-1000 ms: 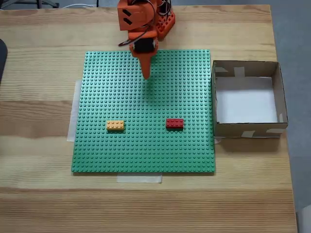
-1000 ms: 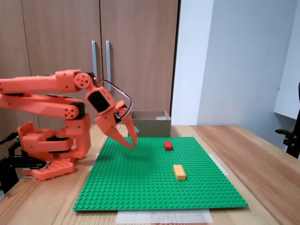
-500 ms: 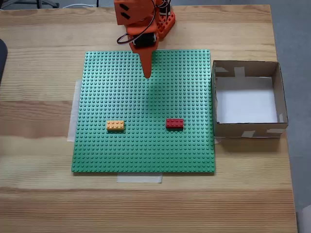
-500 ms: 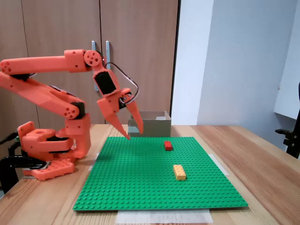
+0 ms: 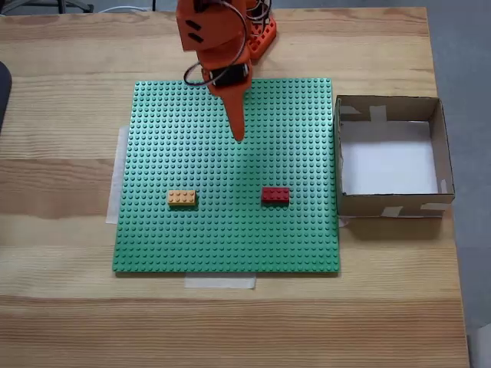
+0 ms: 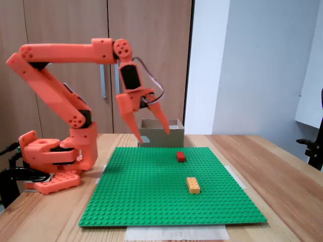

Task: Pick the red lego block and put it in the box.

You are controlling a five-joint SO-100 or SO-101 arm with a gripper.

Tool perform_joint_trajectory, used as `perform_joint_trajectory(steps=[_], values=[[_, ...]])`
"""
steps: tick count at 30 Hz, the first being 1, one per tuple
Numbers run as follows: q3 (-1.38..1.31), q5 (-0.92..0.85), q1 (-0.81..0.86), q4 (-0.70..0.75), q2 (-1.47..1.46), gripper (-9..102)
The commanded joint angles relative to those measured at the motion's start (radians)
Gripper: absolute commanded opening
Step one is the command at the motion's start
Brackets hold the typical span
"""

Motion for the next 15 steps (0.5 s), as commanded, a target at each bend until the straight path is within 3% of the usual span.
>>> perform_joint_trajectory(steps=[1,15], values=[[-0.141,0.058,-0.014,0.031,-0.098,33],[-0.417,0.166,-0.117,0.054,-0.466,30]])
